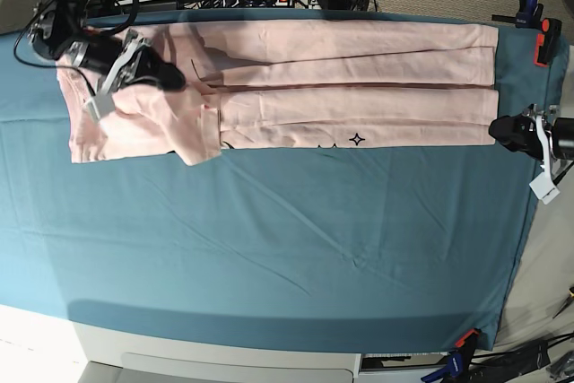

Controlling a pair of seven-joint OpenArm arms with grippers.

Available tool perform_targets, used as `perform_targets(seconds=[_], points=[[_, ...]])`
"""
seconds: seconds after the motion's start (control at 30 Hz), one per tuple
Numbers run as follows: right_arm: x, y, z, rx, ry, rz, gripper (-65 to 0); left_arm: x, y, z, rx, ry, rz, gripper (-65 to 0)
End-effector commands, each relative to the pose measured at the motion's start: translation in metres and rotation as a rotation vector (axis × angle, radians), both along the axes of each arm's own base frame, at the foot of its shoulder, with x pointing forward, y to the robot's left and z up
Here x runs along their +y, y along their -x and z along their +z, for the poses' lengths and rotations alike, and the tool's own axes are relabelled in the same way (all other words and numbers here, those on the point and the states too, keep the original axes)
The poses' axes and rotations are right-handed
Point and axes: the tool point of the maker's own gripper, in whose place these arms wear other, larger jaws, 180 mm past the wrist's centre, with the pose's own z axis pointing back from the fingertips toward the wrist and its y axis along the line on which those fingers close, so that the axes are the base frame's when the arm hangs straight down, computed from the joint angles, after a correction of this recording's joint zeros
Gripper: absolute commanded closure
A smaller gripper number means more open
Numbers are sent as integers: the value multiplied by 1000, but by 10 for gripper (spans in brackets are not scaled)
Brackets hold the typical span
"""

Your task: Fold the T-shirt properly

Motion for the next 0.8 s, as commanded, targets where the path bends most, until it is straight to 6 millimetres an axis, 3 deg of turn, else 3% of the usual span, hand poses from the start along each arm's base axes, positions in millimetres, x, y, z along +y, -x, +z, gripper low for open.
perform_targets(seconds=[0.0, 0.03, 0.13, 0.17, 0.3, 0.4, 0.63, 0.77], points=[[-2, -4, 11, -39, -9, -2, 0, 6, -9, 16, -46, -5, 2, -202], [-2, -2, 10, -32, -8, -2, -32, 6, -9, 16, -46, -5, 2, -202], [-2, -1, 9, -28, -8, -2, -305, 6, -9, 16, -45, -5, 1, -202], [-2, -1, 9, -28, -8, -2, -333, 6, -9, 16, -46, -5, 2, -202], [-3, -5, 24, -67, -62, -2, -333, 6, -8, 15, -43, -6, 1, -203], [-14, -10, 39, -121, -20, -19, -332, 8, -1, 10, -22, -10, 2, -203], [-40, -20, 97, -326, 126, -77, -332, 7, 40, -23, 111, -7, 10, -203], [-63, -19, 92, -308, 222, -136, -332, 15, 49, -28, 129, 1, 72, -233]])
